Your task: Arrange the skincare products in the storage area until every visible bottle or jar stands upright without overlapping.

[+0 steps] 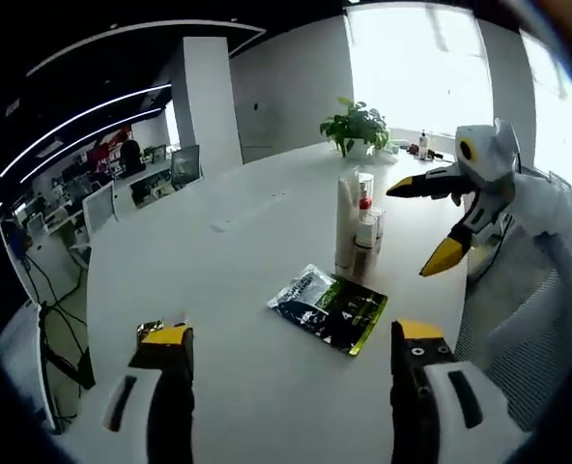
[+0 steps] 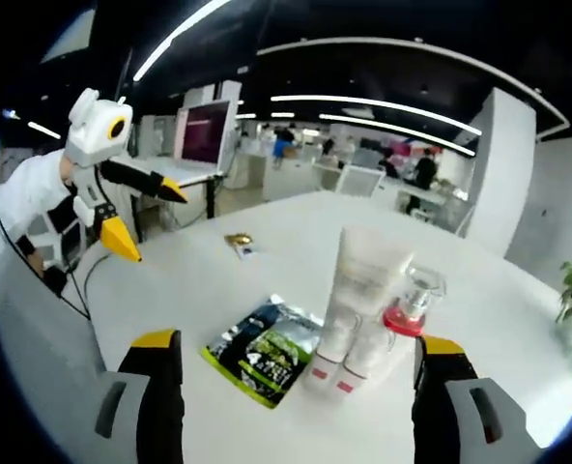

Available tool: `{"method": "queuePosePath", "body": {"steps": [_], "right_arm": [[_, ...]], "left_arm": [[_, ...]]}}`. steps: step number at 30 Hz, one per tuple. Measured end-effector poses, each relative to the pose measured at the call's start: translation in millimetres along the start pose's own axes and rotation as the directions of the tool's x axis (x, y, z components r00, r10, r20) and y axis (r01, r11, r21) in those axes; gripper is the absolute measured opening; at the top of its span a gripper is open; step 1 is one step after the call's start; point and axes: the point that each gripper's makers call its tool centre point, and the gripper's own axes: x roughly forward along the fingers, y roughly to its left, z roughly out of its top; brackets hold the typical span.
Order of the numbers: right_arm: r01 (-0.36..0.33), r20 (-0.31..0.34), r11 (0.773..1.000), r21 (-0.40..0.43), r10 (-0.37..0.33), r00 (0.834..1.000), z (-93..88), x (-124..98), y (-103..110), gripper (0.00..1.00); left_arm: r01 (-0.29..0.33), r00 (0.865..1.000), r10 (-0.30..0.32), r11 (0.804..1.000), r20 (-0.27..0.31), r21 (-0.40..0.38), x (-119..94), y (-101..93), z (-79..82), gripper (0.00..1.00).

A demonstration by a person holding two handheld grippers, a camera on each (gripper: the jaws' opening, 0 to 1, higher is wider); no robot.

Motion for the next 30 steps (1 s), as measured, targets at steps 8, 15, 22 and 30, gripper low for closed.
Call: {"method": "queuePosePath", "body": {"steps": [8, 15, 22, 30], "right_arm": [[0.027, -0.011, 0.999, 0.018, -0.027, 1.0, -6.2, -10, -5, 0.99], [0.054, -0.048, 0.998, 0.028, -0.053, 0.997, -13.3, -14, -8, 0.99], [0.048, -0.074, 0.999, 0.025, -0.046, 0.996, -18.9, -15, -2, 0.99], [0.058, -0.091, 0.998, 0.037, -0.054, 0.994, -23.6, -14, 0, 1.0]], "left_arm": [[-0.021, 1.0, 0.022, 1.0, 0.022, -0.015, -9, 0.4, -0.7, 0.85], [-0.019, 0.998, 0.021, 0.999, 0.055, -0.042, -14, 3.8, -0.4, 0.89], [-0.032, 0.998, 0.034, 0.999, 0.058, -0.036, -18, 11.0, -9.8, 0.91], [-0.013, 0.997, 0.018, 0.997, 0.071, -0.073, -18, 10.5, -19.2, 0.99]]}}
